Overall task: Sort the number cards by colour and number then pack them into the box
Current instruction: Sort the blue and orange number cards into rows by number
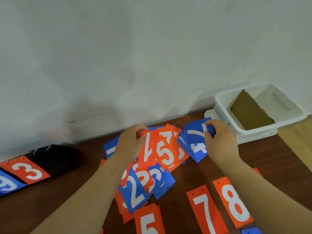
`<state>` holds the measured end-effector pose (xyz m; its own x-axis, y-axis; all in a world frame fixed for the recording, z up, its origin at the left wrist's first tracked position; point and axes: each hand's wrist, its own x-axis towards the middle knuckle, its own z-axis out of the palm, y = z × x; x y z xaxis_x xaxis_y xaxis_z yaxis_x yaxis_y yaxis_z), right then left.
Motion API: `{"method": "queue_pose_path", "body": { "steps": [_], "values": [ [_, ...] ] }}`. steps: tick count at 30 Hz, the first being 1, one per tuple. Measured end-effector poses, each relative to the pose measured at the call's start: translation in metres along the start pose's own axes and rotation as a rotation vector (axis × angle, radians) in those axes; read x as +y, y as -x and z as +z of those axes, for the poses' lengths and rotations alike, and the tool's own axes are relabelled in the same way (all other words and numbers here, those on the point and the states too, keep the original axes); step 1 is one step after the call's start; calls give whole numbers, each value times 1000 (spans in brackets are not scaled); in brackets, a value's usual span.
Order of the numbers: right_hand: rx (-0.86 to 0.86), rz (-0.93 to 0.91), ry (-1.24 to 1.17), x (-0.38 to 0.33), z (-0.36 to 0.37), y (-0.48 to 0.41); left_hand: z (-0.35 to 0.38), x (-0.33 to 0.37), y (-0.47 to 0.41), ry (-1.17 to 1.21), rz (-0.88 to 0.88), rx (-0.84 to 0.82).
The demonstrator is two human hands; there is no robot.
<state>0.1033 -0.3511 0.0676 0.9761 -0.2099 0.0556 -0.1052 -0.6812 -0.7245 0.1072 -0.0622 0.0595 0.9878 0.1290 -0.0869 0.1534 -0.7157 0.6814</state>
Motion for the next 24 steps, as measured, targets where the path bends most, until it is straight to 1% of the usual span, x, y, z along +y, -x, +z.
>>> {"method": "queue_pose_path", "body": {
  "steps": [2, 5, 7, 11, 16, 18, 21, 24],
  "values": [
    [-35, -7, -85, -12, -17, 4, -10, 15, 4, 122, -27, 122],
    [-181, 56, -315, -25, -42, 8, -20, 33, 21, 319, -98, 240],
    [-270, 66, -443, -31, -59, 15, -24, 42, 39, 387, -120, 304],
    [-422, 36, -526, -43, -83, 41, -29, 69, 93, 600, -185, 357],
    [-536, 55, -622, -58, -106, 87, -27, 117, 172, 870, -302, 413],
    [-575, 72, -697, -65, -121, 105, -25, 137, 206, 878, -279, 424],
    [-596, 39, -732, -69, -148, 132, -21, 162, 254, 766, -186, 442],
    [-576, -4, -675, -67, -178, 151, -18, 180, 295, 720, -88, 365]
  ]
}}
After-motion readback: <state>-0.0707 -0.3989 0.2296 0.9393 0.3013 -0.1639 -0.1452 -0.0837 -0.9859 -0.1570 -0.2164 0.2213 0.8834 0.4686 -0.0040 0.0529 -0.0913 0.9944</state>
